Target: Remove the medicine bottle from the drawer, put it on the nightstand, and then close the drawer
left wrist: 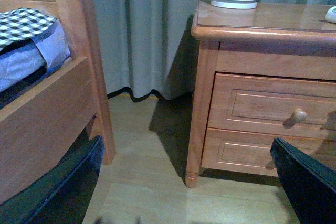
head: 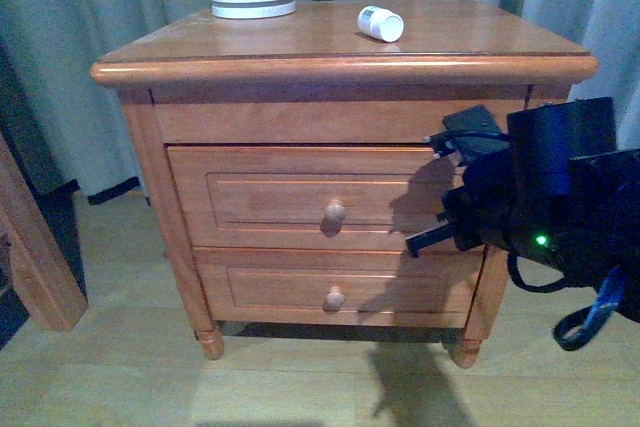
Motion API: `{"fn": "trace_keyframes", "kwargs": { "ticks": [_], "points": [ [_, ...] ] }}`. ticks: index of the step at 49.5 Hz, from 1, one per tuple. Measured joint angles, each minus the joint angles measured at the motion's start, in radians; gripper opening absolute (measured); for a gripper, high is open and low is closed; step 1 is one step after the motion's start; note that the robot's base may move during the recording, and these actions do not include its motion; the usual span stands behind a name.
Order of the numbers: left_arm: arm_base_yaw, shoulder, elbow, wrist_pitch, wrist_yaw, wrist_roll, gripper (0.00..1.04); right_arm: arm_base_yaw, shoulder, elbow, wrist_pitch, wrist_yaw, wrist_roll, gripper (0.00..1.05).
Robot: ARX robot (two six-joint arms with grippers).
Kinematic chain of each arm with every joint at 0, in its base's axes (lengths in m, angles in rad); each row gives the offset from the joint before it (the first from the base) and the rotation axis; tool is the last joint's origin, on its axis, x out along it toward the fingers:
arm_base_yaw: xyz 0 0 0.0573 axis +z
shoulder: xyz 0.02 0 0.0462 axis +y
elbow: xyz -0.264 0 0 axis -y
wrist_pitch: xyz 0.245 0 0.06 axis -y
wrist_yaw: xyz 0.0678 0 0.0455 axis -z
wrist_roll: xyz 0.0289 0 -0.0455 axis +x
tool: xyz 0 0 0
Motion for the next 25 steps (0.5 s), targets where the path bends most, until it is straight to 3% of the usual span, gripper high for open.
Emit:
{"fn": "trace_keyframes", "kwargs": {
  "ticks": [10, 25],
  "points": [
    [0.0, 0.0, 0.0, 0.0, 0.0, 0.0, 0.98, -0.006, -0.22, -0.208, -0.072, -0.089, 0.209, 0.03],
    [0.0, 0.0, 0.0, 0.0, 0.0, 0.0, 0.98, -0.035, -0.647, -0.423, -0.261, -0.177, 0.401, 0.03]
  ]
}}
